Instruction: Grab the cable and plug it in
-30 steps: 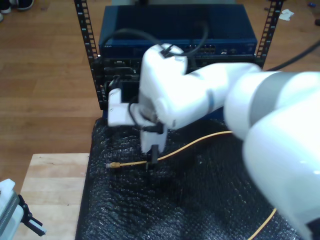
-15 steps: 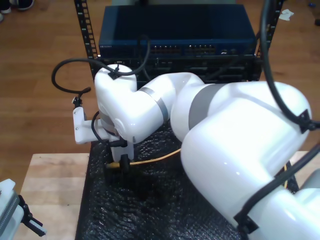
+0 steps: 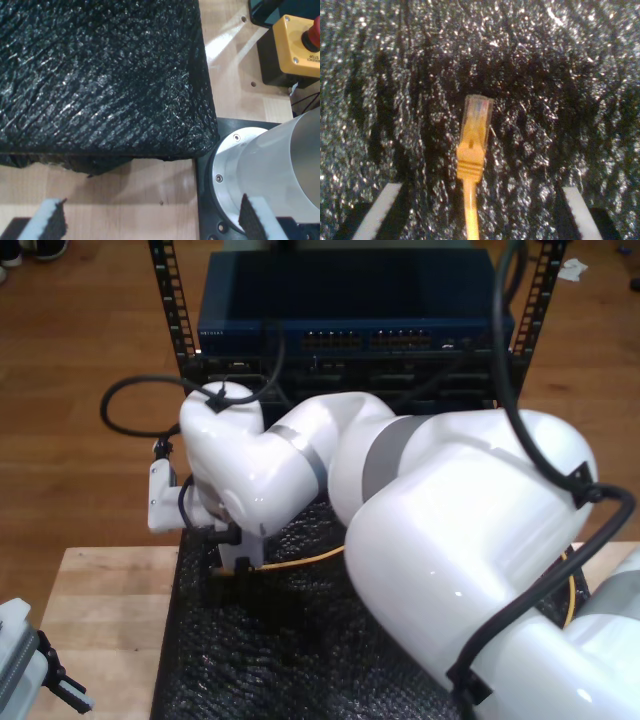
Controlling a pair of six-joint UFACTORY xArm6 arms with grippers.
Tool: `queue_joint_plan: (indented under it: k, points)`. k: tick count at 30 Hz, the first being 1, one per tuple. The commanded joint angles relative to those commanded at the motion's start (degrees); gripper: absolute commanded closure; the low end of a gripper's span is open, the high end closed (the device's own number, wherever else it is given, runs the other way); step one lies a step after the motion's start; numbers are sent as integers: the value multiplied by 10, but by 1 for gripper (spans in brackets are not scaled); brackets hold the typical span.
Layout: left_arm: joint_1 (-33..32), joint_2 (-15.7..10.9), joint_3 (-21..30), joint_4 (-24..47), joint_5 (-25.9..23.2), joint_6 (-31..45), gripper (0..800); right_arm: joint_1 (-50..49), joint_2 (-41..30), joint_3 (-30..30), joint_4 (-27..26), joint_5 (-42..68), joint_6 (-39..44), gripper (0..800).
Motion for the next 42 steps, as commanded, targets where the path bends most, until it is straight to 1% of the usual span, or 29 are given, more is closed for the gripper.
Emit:
queue_joint_plan:
  k: [7,11,17,21,27,30,35,40,42]
  points:
    - [0,0,0,0,1,1,0,2,6,-11,-2,0,10,190]
    - [0,0,0,0,1,1,0,2,6,-12,-2,0,13,280]
    - [0,0,0,0,1,1,0,2,9,-12,-2,0,18,384]
    - [0,0,0,0,1,1,0,2,11,-13,-2,0,17,504]
    - [1,0,-1,0,1,1,0,2,12,-12,-2,0,16,646]
    - [0,0,-1,0,1,1,0,1,12,-12,-2,0,15,756]
    - [0,0,-1,0,2,0,0,0,10,-13,-2,0,5,793]
    - [0,0,-4,0,4,-1,0,-4,-1,-14,0,4,-41,793]
    - [0,0,-2,-1,12,-4,0,-5,-11,-13,4,5,-56,793]
